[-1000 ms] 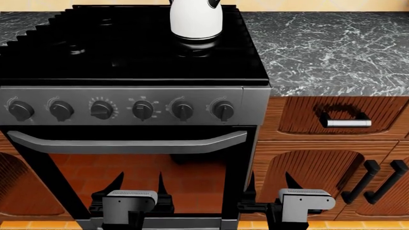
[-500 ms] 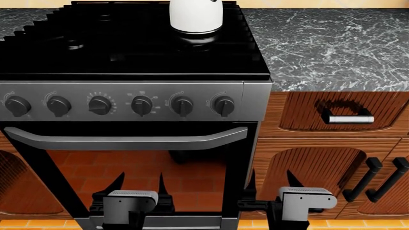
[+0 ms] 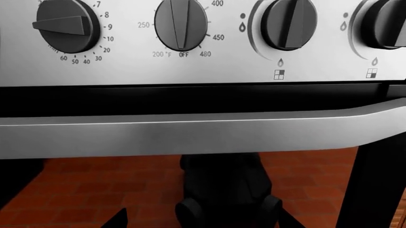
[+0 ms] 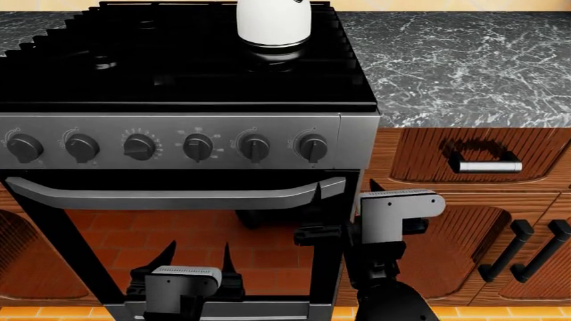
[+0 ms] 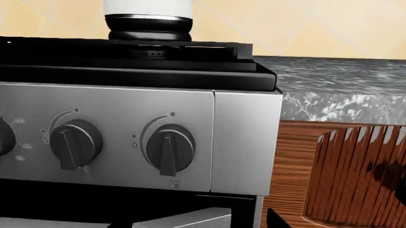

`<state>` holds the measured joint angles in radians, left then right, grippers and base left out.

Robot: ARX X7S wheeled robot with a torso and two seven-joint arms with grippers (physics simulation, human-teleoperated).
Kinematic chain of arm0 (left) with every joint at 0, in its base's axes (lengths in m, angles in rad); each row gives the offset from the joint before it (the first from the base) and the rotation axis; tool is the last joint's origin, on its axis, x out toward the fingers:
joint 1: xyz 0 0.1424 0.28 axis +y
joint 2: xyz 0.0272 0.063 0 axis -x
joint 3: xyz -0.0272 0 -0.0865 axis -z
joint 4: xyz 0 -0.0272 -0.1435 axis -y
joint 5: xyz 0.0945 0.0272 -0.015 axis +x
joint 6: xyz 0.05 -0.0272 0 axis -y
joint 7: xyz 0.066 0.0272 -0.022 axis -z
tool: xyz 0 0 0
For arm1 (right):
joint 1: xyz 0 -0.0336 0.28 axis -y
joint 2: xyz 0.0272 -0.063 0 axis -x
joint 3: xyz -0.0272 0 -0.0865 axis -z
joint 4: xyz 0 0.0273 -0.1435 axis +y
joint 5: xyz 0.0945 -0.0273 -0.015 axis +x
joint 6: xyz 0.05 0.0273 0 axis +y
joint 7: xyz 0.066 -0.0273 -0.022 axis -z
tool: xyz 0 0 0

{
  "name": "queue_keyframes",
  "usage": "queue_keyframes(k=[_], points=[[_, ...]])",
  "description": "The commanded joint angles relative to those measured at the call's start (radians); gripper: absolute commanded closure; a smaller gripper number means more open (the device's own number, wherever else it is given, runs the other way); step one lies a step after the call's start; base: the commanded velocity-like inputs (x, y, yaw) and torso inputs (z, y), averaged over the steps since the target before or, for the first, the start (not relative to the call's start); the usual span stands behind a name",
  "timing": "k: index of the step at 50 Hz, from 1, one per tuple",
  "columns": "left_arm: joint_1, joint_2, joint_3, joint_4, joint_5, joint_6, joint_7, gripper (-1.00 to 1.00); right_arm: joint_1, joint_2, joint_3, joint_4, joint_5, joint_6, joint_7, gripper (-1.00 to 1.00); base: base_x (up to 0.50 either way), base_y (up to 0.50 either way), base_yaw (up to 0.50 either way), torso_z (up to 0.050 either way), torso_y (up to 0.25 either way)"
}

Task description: Turn on the front right burner of the stove.

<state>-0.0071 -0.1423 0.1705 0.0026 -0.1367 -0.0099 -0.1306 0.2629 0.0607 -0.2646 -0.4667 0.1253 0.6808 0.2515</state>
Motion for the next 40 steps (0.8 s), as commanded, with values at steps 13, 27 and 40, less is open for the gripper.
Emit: queue_keyframes(k=[13,27,40], points=[[-0.003,-0.015,0.019,-0.003,-0.017,0.001,-0.008,-1.00,0.224,-0.038,-0.090,0.165,0.059,0.066,0.059,-1.00,0.00,0.00,0.00,0.000,0.000],[-0.007,-0.023,0.028,-0.005,-0.031,-0.003,-0.011,-1.00,0.300,-0.042,-0.123,0.344,0.134,-0.056,0.122,-1.00,0.00,0.00,0.00,0.000,0.000],[-0.006,-0.030,0.037,-0.005,-0.038,0.000,-0.015,-1.00,0.319,-0.042,-0.154,0.442,0.188,-0.173,0.192,-1.00,0.00,0.00,0.00,0.000,0.000]])
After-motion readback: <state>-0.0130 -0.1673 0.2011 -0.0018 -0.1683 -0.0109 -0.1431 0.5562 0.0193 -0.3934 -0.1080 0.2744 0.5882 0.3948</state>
